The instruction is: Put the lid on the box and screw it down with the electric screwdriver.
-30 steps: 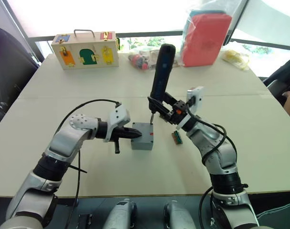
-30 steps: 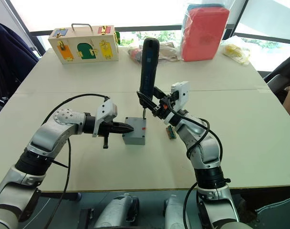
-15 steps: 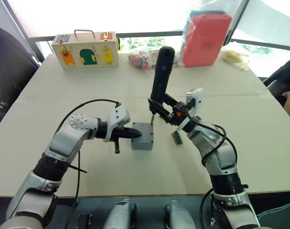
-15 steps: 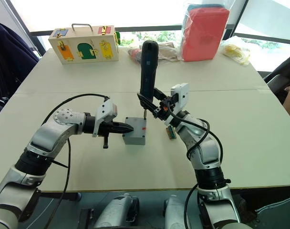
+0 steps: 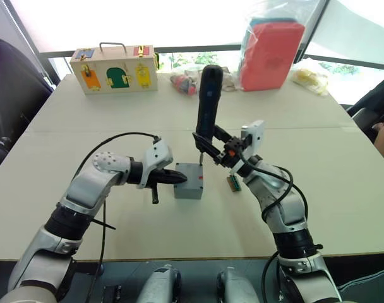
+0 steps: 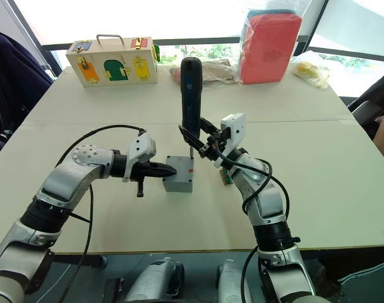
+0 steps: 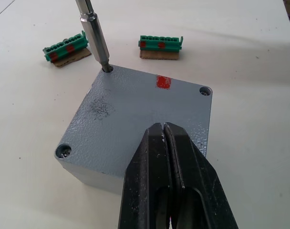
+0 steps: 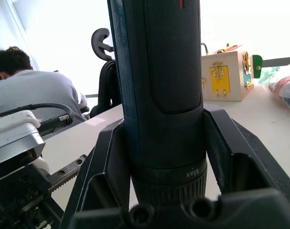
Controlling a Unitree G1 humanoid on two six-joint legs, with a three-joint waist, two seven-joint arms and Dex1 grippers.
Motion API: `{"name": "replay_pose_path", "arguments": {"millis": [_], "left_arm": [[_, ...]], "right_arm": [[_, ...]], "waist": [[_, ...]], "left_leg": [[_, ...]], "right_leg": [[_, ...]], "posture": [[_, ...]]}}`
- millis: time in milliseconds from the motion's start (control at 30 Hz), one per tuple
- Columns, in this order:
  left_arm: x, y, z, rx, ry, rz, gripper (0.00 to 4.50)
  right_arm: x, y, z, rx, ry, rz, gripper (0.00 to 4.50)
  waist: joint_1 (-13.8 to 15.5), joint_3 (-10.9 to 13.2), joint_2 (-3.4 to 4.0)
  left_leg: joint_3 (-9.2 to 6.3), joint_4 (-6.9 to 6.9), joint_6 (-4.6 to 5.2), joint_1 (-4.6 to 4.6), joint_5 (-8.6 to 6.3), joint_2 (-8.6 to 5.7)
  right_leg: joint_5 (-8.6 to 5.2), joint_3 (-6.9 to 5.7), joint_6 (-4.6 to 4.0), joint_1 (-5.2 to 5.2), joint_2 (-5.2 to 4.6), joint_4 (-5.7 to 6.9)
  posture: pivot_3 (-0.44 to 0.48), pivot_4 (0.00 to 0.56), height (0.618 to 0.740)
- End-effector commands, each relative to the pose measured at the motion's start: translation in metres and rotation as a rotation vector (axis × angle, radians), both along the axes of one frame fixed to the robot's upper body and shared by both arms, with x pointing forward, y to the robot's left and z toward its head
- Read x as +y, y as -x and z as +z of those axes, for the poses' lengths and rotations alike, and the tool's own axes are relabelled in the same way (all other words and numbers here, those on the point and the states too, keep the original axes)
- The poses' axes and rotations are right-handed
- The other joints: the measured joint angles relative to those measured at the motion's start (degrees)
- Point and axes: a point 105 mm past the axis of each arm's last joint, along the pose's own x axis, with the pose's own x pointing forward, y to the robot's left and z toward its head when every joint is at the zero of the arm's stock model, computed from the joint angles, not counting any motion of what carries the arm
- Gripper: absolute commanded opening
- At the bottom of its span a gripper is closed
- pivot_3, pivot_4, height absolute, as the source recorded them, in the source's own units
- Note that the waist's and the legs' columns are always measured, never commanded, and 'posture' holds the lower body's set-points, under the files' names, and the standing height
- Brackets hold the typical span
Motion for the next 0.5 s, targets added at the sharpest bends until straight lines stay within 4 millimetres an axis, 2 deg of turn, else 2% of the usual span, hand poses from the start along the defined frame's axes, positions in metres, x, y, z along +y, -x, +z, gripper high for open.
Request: {"name": "replay_pose_path", "arguments": {"millis": [33,267,500], "left_arm": [[0.0,0.002,-0.003,0.003,-0.01,-0.002,0.0],[-0.002,0.004,-0.004,0.007,-0.011,-0.006,0.0],[-0.001,0.002,-0.006,0.007,-0.012,-0.008,0.0]], "right_arm": [[-0.002,-0.002,-0.039,0.128,0.048,-0.017,1.77],[-0.006,0.002,-0.052,0.151,0.079,-0.019,1.77],[-0.009,-0.005,-0.073,0.198,0.164,-0.073,1.77]], "waist": [[0.0,-0.02,0.0],[0.0,-0.43,-0.01],[0.02,-0.88,-0.03]], "left_leg": [[0.0,-0.03,0.02,0.07,-0.01,0.0],[0.0,-0.06,0.06,0.15,-0.05,0.01],[-0.01,-0.09,0.08,0.21,-0.07,0.01]], "right_leg": [[0.0,0.0,0.0,0.01,0.0,-0.02],[-0.02,0.02,-0.03,0.03,0.0,-0.04],[-0.05,0.02,-0.07,0.04,0.0,-0.05]], "posture": [[0.0,0.15,0.74],[0.0,0.15,0.74],[0.0,0.15,0.74]]}}
